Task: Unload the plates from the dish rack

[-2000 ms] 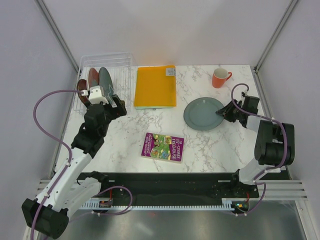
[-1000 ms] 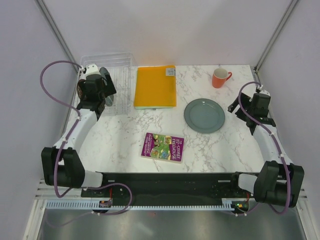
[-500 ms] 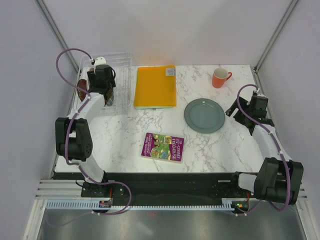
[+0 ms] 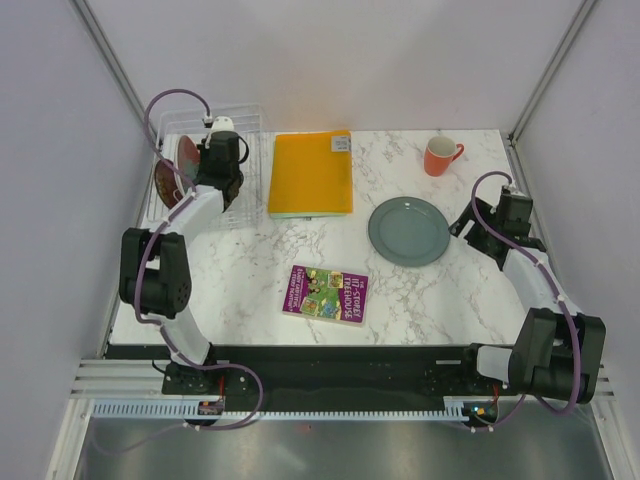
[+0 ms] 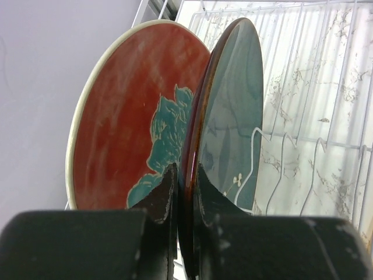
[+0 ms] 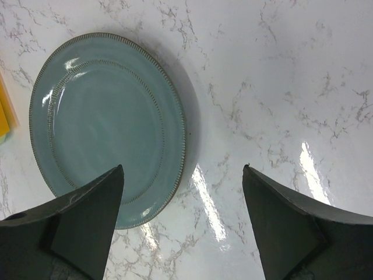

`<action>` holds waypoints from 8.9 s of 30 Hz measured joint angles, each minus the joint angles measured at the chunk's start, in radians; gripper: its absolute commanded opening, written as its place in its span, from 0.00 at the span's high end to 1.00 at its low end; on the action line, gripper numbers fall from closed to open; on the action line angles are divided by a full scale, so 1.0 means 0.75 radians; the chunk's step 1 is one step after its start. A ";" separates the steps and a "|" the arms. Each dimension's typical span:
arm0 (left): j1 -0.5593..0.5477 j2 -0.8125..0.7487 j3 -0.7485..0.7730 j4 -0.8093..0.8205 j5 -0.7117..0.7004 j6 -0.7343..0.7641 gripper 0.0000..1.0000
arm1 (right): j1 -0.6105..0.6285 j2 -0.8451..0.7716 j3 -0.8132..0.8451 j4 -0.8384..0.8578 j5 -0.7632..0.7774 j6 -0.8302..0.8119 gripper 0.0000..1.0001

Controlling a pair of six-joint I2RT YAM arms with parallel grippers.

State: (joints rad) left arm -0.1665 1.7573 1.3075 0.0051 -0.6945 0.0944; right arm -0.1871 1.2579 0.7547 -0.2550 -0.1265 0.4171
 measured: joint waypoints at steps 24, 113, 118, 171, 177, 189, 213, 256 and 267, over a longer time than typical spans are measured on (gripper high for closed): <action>-0.190 -0.264 0.190 -0.133 -0.162 0.246 0.98 | 0.001 -0.090 -0.017 -0.016 -0.083 -0.020 0.10; -0.265 -1.646 -0.923 -0.323 0.647 -0.731 0.20 | 0.172 0.290 0.092 0.211 -0.282 0.137 0.90; -0.265 -1.646 -0.923 -0.325 0.647 -0.731 0.20 | 0.172 0.332 0.062 0.251 -0.371 0.181 0.61; -0.266 -1.485 -0.932 -0.323 0.539 -0.698 0.00 | 0.358 0.365 0.242 -0.221 0.000 -0.108 0.06; -0.247 -1.239 -0.828 -0.276 0.221 -0.534 0.00 | 0.361 0.172 0.240 -0.239 0.131 -0.086 0.04; 0.002 -0.534 -0.314 -0.005 -0.024 -0.252 0.00 | 0.361 0.007 0.240 -0.249 0.167 -0.075 0.04; 0.136 0.010 -0.004 0.133 -0.150 0.022 0.98 | 0.361 0.300 0.303 -0.213 0.106 -0.109 0.05; -0.196 -0.224 0.265 -0.125 -0.259 0.398 0.98 | 0.361 0.140 0.297 -0.234 0.032 -0.119 0.04; -0.339 -0.725 0.176 -0.614 0.464 -0.391 0.98 | 0.366 -0.135 0.315 -0.207 -0.252 -0.070 0.04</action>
State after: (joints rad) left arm -0.4206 1.2133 1.4399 -0.4553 -0.3462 -0.1986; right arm 0.0872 1.1568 0.9909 -0.4099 -0.3153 0.3645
